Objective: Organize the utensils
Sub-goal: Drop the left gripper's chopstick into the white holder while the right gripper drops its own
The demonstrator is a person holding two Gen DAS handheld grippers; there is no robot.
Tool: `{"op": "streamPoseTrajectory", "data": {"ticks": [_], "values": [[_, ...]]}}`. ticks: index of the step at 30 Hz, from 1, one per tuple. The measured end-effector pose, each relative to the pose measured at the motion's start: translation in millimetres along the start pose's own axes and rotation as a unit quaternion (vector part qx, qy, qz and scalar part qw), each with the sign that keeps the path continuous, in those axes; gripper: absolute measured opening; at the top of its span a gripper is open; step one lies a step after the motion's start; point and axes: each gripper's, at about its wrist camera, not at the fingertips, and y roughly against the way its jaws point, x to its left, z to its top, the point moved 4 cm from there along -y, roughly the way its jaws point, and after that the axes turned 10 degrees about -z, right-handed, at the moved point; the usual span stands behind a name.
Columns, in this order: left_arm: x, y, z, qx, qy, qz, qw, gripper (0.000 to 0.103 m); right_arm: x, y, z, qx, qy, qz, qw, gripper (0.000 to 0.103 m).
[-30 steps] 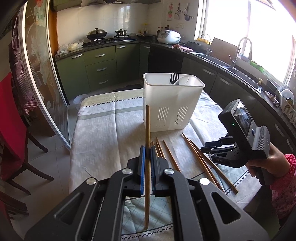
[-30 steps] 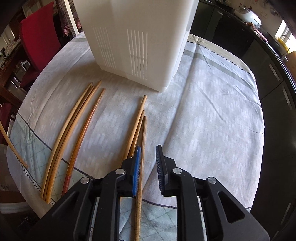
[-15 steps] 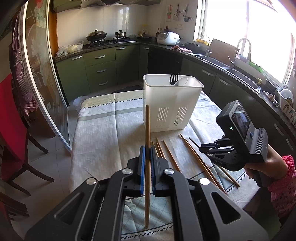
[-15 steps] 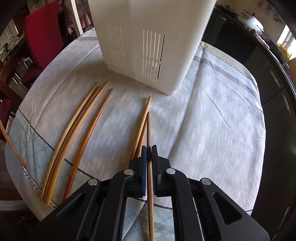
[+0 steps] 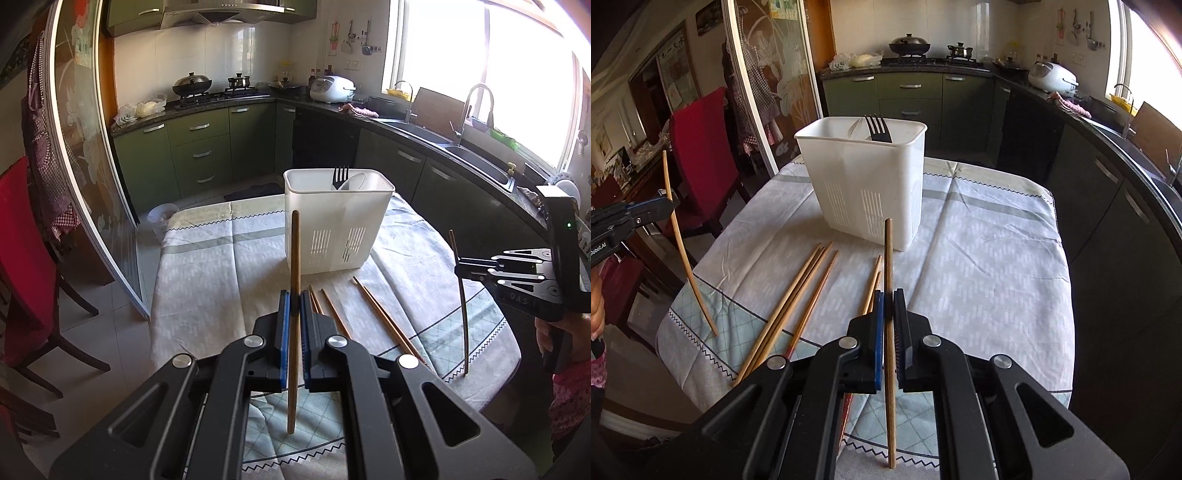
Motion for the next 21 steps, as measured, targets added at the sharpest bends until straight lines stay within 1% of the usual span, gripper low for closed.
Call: {"op": "streamPoseTrajectory", "data": {"ticks": [8, 12, 17, 21], "values": [[-9, 7, 9, -0.008, -0.007, 0.000, 0.9999, 0.005, -8, 20, -5, -0.023, -0.008, 0.010, 1.000, 0.006], [-12, 11, 20, -0.014, -0.009, -0.006, 0.9998, 0.005, -14, 32, -1, -0.039, -0.015, 0.017, 0.999, 0.006], [-22, 21, 56, -0.039, -0.015, -0.015, 0.9990, 0.005, -22, 48, 6, -0.062, -0.022, 0.024, 0.998, 0.006], [-29, 35, 101, -0.088, -0.019, -0.015, 0.9959, 0.005, -28, 54, 10, -0.072, -0.027, 0.030, 0.997, 0.006]]}}
